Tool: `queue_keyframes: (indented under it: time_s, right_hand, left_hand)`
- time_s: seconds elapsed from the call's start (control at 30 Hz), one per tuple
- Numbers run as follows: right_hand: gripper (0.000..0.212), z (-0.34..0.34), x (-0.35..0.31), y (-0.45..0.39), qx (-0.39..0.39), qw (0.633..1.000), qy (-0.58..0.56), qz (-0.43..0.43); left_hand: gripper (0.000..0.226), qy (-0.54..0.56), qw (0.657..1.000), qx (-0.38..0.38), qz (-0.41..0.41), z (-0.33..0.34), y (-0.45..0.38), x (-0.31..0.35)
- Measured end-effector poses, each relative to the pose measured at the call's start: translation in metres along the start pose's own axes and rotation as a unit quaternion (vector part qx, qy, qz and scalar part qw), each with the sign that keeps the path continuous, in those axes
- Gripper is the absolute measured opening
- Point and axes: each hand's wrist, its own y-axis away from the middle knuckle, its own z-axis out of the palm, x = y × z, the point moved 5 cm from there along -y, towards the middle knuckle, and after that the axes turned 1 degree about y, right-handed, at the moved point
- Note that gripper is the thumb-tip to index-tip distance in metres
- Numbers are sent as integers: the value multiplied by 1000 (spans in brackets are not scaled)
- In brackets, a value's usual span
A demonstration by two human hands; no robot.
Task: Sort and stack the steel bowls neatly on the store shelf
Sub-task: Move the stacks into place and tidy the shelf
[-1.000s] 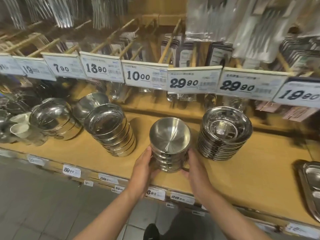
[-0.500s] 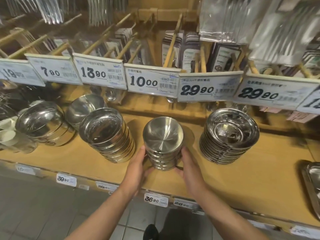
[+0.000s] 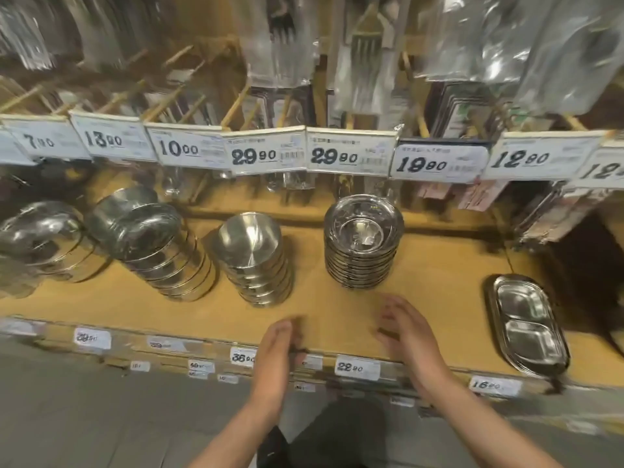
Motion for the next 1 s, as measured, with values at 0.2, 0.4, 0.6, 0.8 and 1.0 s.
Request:
queue_keyframes:
  time_s: [0.2, 0.4, 0.6, 0.8, 1.0]
  right_hand:
    - [28, -27, -25, -20, 14, 1000, -15, -5]
    - [48, 2, -32, -70, -7, 1000, -7, -28]
    - [59, 16, -23, -81, -2, 994, -100, -42]
    - [52, -10, -32, -82, 31, 992, -113, -43]
    - [43, -71, -46, -74, 53, 993, -88, -60]
  left_hand:
    - [34, -25, 996, -63, 56, 61, -31, 28]
    - [56, 5, 997, -35, 73, 93, -93, 39]
    - [40, 55, 989, -82, 108, 112, -100, 54]
    - [28, 45, 983, -146, 104, 137, -99, 54]
    - [29, 54, 979, -180, 82, 188, -91, 38]
